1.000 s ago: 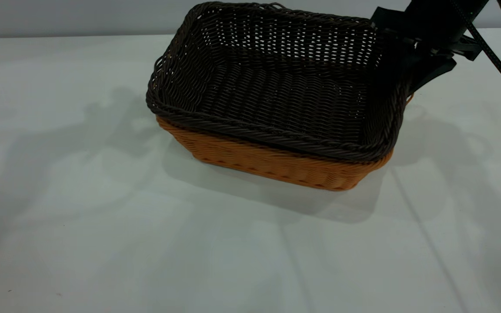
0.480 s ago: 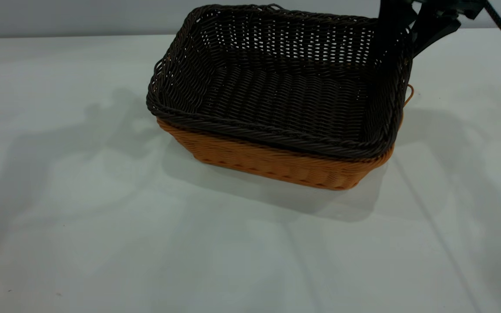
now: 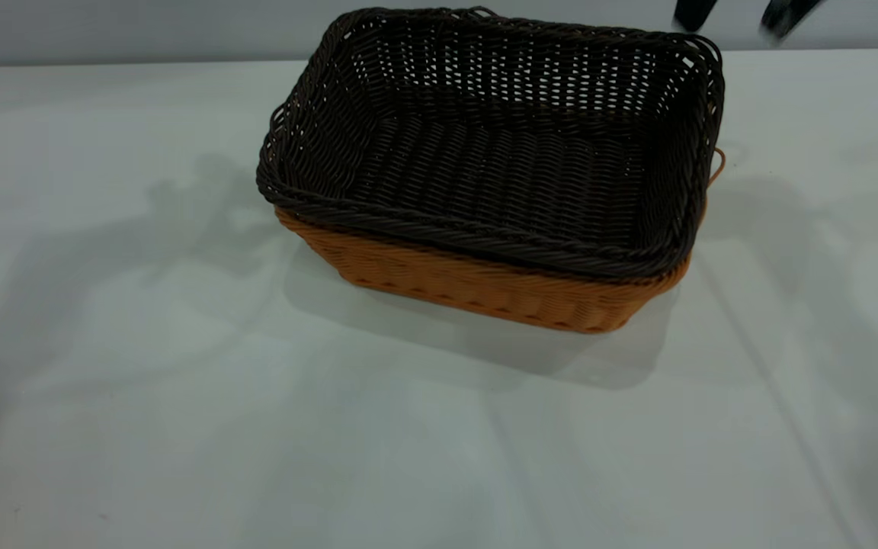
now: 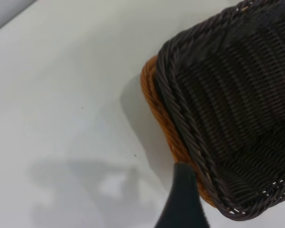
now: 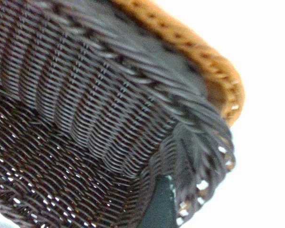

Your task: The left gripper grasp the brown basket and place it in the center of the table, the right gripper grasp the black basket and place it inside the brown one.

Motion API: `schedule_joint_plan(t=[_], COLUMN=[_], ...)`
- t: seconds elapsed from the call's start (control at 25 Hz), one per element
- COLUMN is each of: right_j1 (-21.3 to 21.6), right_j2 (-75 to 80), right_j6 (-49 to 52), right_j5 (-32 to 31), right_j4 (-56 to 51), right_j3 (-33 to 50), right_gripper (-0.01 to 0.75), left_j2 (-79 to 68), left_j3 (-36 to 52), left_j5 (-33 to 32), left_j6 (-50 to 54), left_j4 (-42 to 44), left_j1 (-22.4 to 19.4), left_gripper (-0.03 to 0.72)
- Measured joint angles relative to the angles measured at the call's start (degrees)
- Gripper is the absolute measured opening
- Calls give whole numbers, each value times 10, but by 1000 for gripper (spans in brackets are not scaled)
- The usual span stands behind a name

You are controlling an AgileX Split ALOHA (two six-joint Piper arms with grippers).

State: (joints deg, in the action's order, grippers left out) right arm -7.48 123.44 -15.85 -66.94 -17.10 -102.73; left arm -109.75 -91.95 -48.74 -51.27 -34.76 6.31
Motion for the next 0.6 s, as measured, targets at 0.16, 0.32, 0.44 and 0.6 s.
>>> schedule_joint_plan(t=[0.16, 0.32, 0.44, 0.6], right_j1=[0, 0, 0, 0], right_j2=[-79, -174, -259, -359], right_j6=[4, 8, 12, 12], right_j5=[-24, -37, -42, -50], right_j4=[11, 11, 0, -25], right_j3=[-8, -8, -8, -8], right_gripper=[610, 592, 590, 590], left_j2=[38, 99, 146, 208], left_j3=[0, 0, 0, 0], left_j5=[4, 5, -4, -40], left_j6=[0, 0, 17, 81], left_j4=[1, 1, 3, 41], left_j1=[0, 0, 0, 0], left_gripper=[510, 510, 510, 510])
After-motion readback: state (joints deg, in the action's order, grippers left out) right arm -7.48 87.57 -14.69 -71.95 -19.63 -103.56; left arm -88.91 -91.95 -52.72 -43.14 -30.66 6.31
